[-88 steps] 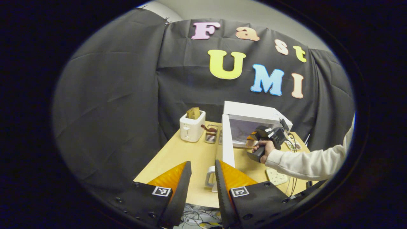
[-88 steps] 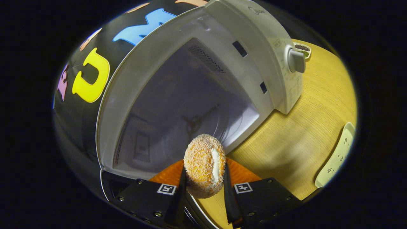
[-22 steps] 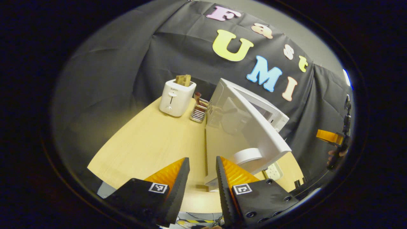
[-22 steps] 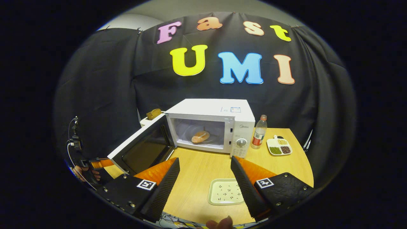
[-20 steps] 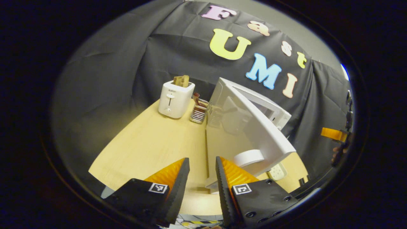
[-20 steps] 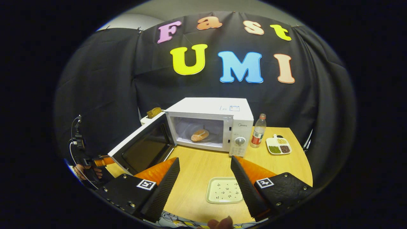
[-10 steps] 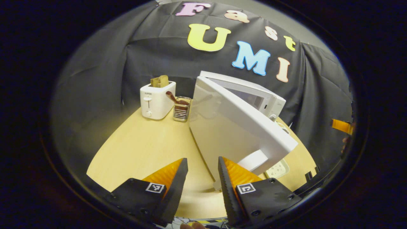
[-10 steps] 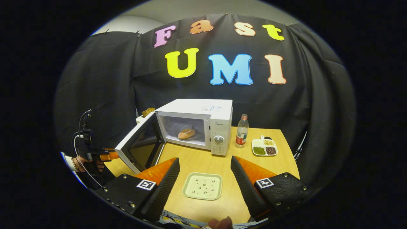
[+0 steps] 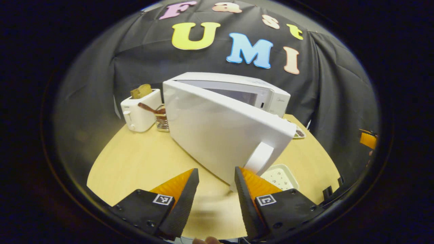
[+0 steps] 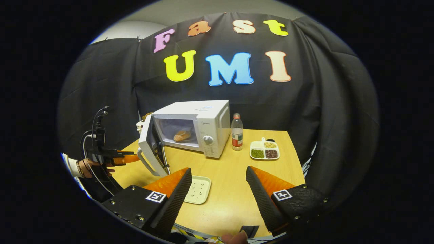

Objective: Open the microwave oven with the left hand, put the food in, and close the microwave oven.

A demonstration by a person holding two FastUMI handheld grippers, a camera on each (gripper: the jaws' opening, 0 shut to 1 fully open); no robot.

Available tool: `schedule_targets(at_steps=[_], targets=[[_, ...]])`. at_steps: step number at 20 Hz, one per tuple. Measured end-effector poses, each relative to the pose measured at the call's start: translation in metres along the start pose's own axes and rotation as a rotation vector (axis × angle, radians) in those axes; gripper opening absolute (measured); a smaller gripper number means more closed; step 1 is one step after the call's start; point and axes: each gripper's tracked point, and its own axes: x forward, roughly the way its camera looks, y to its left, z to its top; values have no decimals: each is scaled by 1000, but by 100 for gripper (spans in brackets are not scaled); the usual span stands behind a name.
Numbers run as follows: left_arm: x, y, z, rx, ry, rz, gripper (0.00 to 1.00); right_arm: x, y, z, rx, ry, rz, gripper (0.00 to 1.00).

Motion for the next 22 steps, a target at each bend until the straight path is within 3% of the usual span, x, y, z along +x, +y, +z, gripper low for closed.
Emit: schedule_targets(at_steps=[1, 2, 7, 8, 9, 10, 12, 13, 14, 17, 18, 22], targets=[[8, -10, 6, 23, 6, -6, 80, -2, -7, 1, 23, -8, -10, 98], [18, -18, 12, 37, 10, -17, 70, -3, -14, 0, 40, -8, -25, 98], [62, -43, 46, 83, -12, -88, 75, -13, -33, -8, 82, 14, -122, 98], [71, -46, 53, 101, -20, -100, 70, -14, -32, -6, 91, 12, -138, 98], [79, -48, 60, 119, -30, -107, 80, -14, -30, -5, 99, 11, -154, 98], [87, -49, 67, 136, -41, -113, 74, -13, -28, -7, 108, 20, -170, 98], [104, -51, 79, 163, -58, -127, 75, -7, -21, -11, 141, 36, -190, 98], [111, -53, 83, 170, -61, -140, 70, -3, -18, -11, 156, 43, -201, 98], [117, -54, 89, 170, -71, -156, 79, -2, -15, -10, 165, 44, -216, 98], [134, -58, 101, 165, -89, -198, 71, 4, -7, -9, 168, 52, -258, 99], [140, -60, 104, 168, -95, -203, 75, 5, -5, -10, 170, 59, -267, 98], [163, -67, 131, 151, -135, -219, 73, 5, 1, -13, 177, 83, -306, 99]])
